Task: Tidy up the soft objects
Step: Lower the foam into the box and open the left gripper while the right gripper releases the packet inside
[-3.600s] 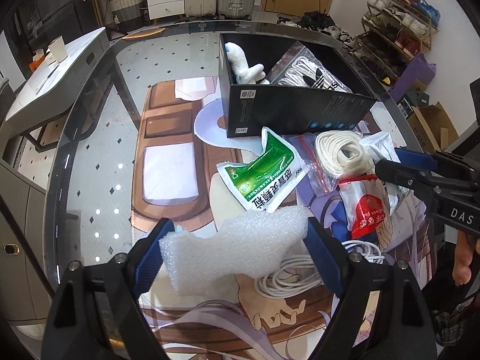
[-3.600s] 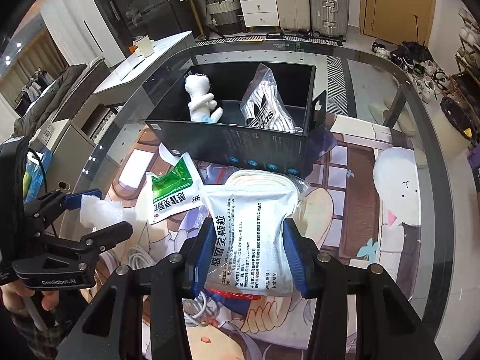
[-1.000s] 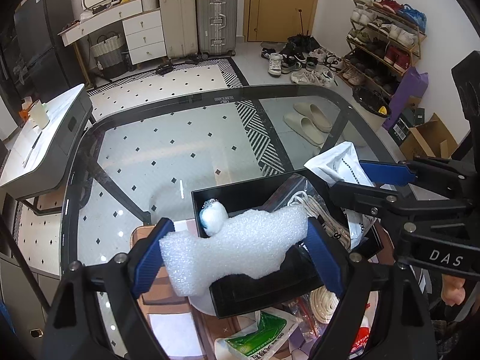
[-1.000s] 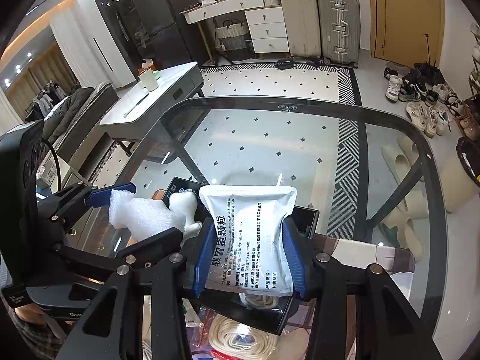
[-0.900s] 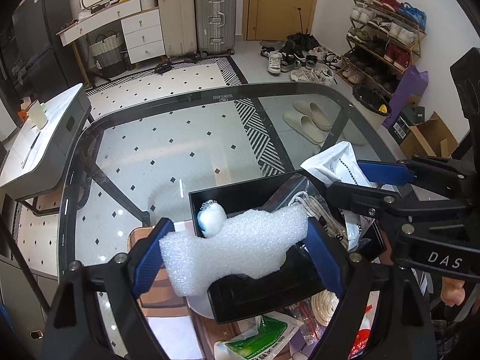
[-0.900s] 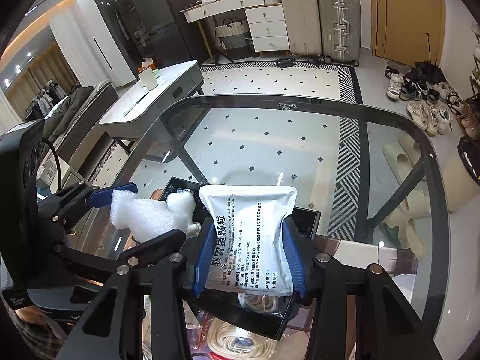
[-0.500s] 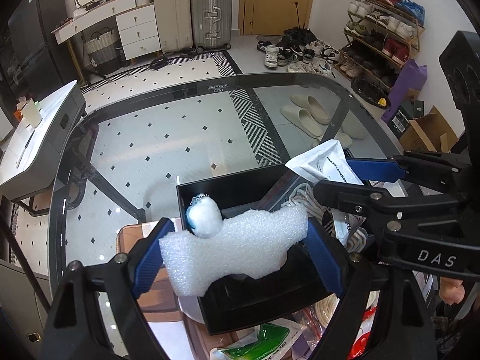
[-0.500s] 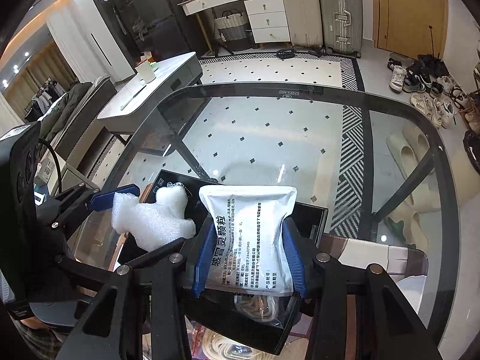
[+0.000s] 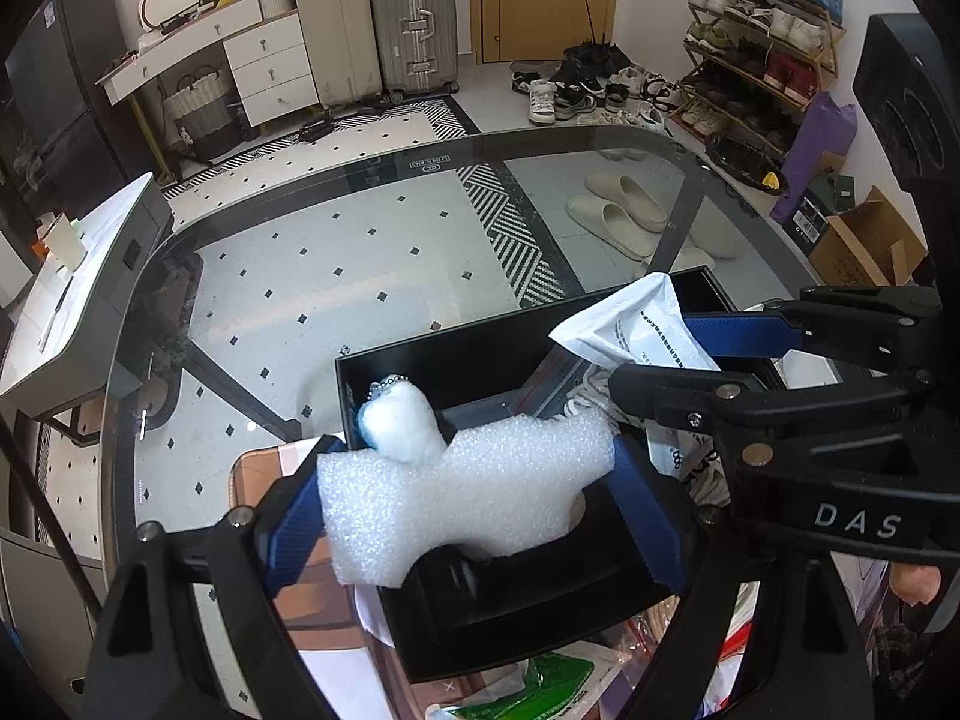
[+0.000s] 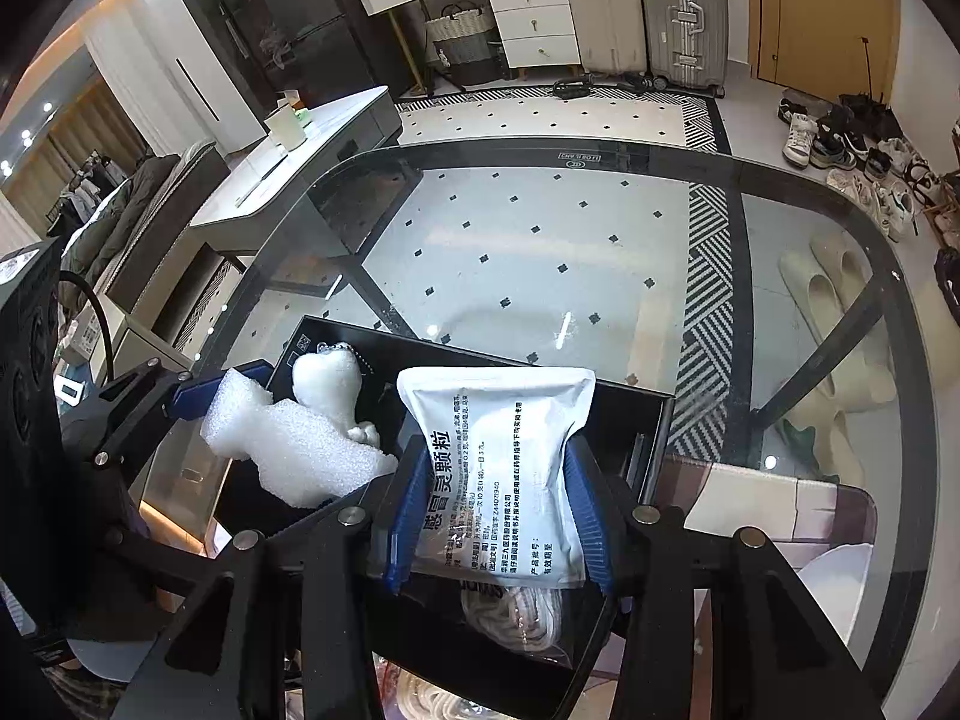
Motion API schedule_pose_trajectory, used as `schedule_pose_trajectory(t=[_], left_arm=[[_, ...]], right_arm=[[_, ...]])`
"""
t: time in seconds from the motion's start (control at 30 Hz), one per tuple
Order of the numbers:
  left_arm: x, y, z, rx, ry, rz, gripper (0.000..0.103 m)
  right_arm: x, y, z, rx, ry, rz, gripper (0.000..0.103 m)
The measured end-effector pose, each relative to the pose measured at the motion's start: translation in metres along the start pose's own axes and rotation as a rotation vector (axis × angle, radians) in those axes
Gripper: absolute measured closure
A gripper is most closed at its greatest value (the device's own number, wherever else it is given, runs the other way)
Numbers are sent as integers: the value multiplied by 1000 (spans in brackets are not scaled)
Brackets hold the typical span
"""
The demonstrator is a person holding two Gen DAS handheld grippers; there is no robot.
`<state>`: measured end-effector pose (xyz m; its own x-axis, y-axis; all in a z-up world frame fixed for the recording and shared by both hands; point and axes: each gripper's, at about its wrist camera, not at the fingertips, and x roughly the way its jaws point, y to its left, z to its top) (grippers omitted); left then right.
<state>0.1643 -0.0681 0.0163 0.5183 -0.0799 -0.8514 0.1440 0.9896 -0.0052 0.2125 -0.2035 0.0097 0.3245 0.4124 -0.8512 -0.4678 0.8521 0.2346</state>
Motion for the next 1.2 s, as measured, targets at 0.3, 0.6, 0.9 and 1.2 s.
schedule_pose_trajectory(t=[0.3, 0.6, 0.9, 1.2], left_arm=[[-1, -5, -2, 16, 13, 13, 13], [-6, -6, -4, 22, 21, 24, 10], [-11, -2, -8, 10, 44, 26, 0], [-29, 0, -12, -18, 25, 11, 0]], right_arm=[[-6, 1, -2, 5, 10, -2, 52], [-20, 3, -8, 7, -8, -6, 40], [-45, 1, -15, 9, -35, -13, 39], [-61, 4, -25, 13, -53, -10, 20]])
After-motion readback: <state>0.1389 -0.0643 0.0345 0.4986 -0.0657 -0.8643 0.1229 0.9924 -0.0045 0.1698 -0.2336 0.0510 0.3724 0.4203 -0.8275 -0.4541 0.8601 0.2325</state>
